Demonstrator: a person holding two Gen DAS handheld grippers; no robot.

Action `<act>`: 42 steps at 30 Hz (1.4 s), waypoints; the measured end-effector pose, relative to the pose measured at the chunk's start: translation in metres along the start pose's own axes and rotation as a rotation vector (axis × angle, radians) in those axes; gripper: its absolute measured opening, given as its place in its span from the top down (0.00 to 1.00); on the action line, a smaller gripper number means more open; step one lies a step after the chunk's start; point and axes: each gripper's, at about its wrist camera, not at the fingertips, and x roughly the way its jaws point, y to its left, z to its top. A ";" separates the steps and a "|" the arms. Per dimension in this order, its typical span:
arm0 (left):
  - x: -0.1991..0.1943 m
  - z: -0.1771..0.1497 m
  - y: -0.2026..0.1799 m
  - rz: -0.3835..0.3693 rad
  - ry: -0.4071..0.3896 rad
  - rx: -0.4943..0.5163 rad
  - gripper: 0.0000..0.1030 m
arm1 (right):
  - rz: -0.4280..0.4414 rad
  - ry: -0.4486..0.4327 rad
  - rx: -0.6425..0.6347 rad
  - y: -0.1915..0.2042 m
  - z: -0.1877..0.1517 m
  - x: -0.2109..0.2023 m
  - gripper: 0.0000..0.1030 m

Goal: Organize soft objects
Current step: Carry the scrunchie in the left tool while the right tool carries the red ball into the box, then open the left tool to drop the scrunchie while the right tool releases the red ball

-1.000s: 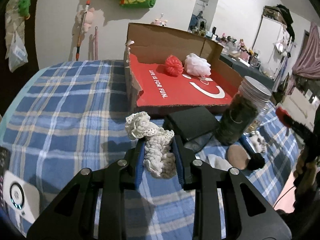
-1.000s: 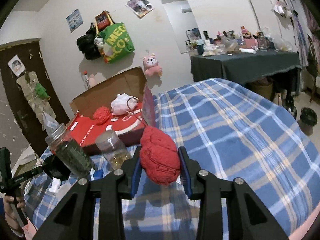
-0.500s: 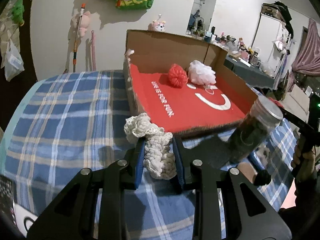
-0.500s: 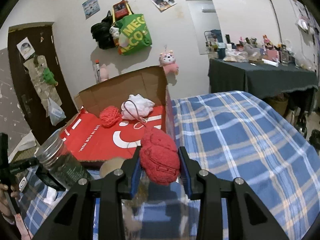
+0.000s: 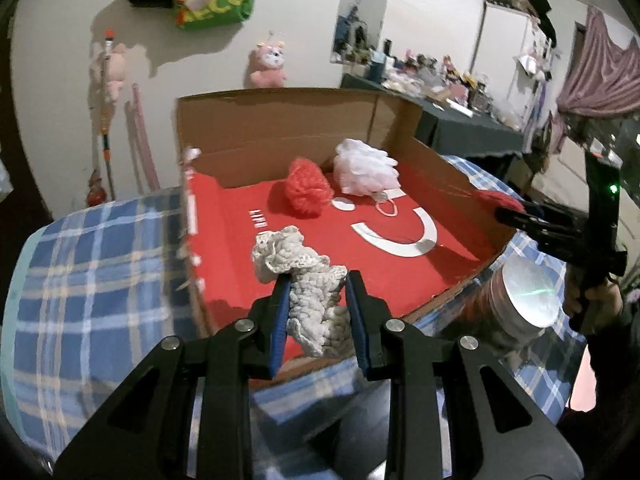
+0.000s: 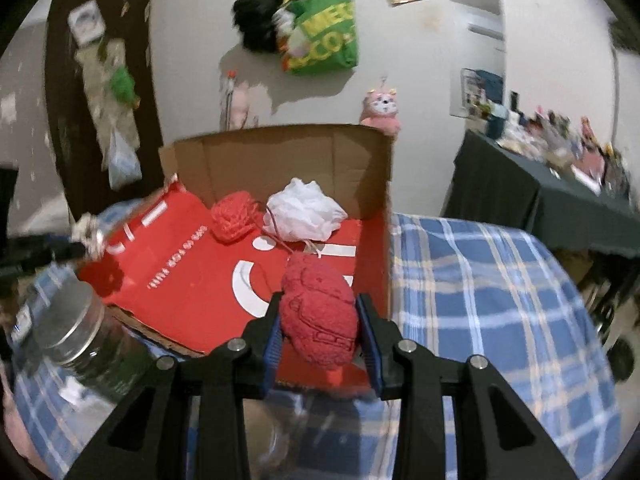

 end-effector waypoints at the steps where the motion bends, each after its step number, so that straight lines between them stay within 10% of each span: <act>1: 0.007 0.004 -0.002 -0.007 0.018 0.005 0.75 | -0.006 0.017 -0.028 0.003 0.004 0.005 0.64; 19: 0.096 0.014 -0.010 -0.016 0.303 0.070 0.75 | -0.012 0.380 -0.269 0.022 0.027 0.099 0.64; 42: 0.114 0.013 -0.015 0.020 0.393 0.175 0.71 | -0.070 0.439 -0.412 0.038 0.015 0.110 0.62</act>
